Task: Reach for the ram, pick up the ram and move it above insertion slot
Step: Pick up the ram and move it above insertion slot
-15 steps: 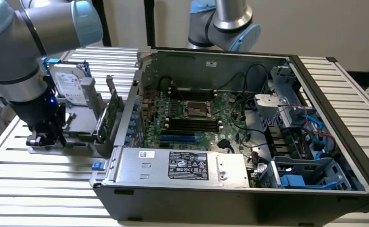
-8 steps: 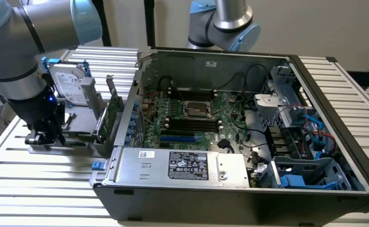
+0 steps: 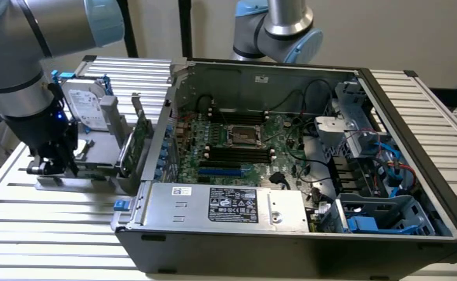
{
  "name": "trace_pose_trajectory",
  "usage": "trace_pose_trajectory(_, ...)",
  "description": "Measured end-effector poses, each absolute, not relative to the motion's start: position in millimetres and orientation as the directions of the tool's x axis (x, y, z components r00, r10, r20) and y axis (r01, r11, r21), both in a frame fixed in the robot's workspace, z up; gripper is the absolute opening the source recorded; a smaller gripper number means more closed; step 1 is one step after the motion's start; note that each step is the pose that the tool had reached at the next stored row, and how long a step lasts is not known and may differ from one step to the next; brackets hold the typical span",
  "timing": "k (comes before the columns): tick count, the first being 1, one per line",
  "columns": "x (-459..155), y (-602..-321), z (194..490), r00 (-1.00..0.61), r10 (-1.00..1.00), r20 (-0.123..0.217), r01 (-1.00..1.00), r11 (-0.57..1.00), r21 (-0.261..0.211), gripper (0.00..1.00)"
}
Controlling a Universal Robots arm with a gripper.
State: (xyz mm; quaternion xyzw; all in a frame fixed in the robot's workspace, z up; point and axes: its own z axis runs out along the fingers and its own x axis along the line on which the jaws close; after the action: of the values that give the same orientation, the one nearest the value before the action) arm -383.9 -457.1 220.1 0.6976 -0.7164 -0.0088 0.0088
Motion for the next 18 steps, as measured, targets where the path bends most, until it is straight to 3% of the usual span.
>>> trace_pose_trajectory(18,-370.9,-457.1,292.9,-0.009,-1.0,-0.001,-1.0,0.009,0.025,0.13)
